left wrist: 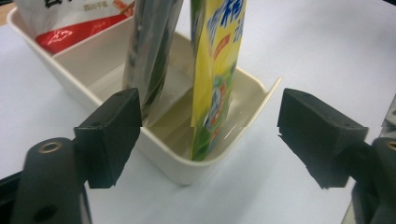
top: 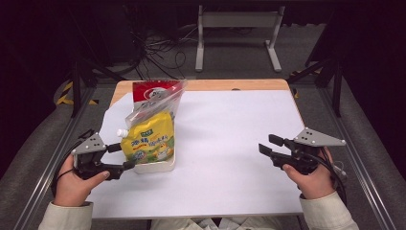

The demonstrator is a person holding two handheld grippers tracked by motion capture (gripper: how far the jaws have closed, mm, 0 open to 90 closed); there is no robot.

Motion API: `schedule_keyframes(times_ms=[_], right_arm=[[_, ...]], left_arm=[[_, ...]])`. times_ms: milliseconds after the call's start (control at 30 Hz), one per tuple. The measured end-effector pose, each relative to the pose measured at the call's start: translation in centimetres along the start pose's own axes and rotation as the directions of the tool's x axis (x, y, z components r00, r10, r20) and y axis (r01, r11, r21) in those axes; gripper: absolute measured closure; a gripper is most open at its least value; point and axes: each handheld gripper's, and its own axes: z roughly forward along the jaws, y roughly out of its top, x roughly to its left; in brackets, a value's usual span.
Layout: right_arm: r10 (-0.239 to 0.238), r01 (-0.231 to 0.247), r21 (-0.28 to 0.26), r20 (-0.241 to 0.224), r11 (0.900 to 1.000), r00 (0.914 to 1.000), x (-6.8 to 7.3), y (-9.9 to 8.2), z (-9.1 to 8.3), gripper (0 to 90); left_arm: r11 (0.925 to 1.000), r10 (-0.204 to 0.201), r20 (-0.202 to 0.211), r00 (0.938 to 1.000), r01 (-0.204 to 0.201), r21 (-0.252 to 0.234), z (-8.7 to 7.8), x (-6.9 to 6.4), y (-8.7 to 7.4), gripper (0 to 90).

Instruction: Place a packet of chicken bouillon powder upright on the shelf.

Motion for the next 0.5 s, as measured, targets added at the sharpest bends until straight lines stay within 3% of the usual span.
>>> schedule_keyframes(times_ms=[100,500], right_arm=[[0.008,-0.008,0.0,0.013,1.0,0.9999,-0.6,-0.5,-0.6,47.1],[0.042,-0.043,0.011,0.076,0.999,0.9962,-2.7,-2.4,-2.5,45.0]], left_arm=[[0.9999,-0.013,-0.016,0.9998,0.013,0.001,-0.1,0.2,-0.9,19.2],[0.9988,-0.048,-0.019,0.9987,0.048,-0.009,0.5,0.7,-3.9,15.5]])
